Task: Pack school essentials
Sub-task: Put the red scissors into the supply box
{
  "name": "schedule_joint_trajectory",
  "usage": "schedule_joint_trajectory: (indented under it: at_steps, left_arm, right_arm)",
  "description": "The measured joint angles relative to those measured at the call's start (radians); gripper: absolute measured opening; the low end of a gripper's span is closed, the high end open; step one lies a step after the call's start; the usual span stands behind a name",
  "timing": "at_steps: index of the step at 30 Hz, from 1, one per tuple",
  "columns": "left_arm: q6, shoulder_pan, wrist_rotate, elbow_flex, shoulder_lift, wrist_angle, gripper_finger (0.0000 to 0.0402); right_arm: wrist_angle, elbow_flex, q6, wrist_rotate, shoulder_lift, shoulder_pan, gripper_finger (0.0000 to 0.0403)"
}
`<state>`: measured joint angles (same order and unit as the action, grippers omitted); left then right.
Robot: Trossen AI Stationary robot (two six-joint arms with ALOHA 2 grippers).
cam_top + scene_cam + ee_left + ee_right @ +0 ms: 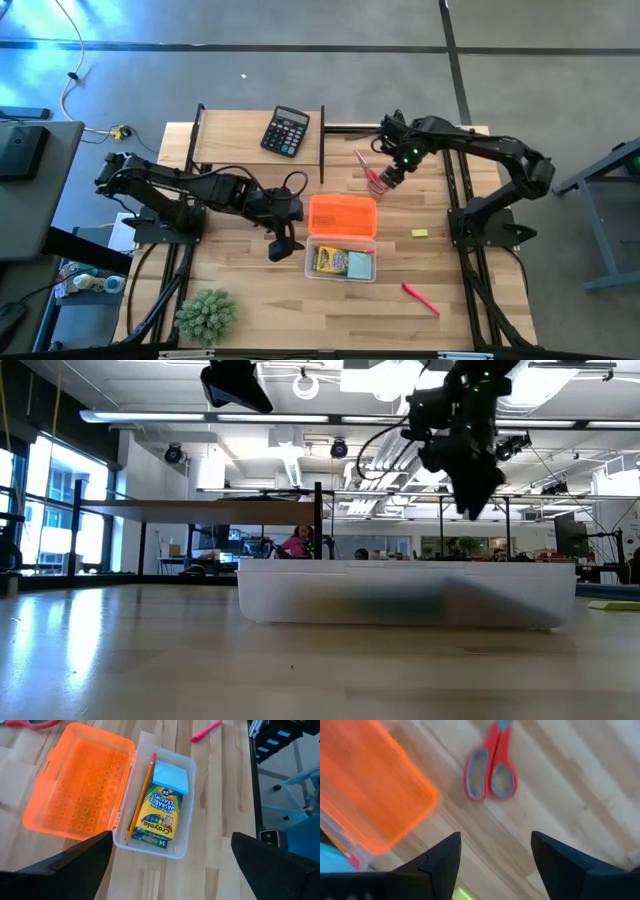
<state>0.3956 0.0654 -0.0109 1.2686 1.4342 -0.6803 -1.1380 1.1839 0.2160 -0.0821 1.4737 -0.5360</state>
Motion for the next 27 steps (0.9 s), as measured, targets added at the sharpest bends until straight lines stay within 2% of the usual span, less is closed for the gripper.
schedule_joint_trajectory:
  at_steps: [5,10,19,27]
  left_arm:
    - [0.021,0.0,0.018,0.0,0.0,-0.001,0.0395]
    - [0.021,0.0,0.059,0.0,0.0,-0.002,0.0395]
    - [0.046,0.0,0.06,0.0,0.0,-0.003,0.0395]
    - [0.047,-0.001,0.067,0.0,0.0,-0.003,0.0395]
  right_arm:
    - [0.069,-0.154,0.016,-0.017,-0.085,-0.001,0.0231]
    - [0.192,-0.212,0.015,-0.094,-0.142,0.0,0.0231]
    - [0.506,-0.294,0.107,-0.094,-0.13,0.0,0.0231]
    - [0.576,-0.353,0.168,-0.072,-0.107,-0.001,0.0231]
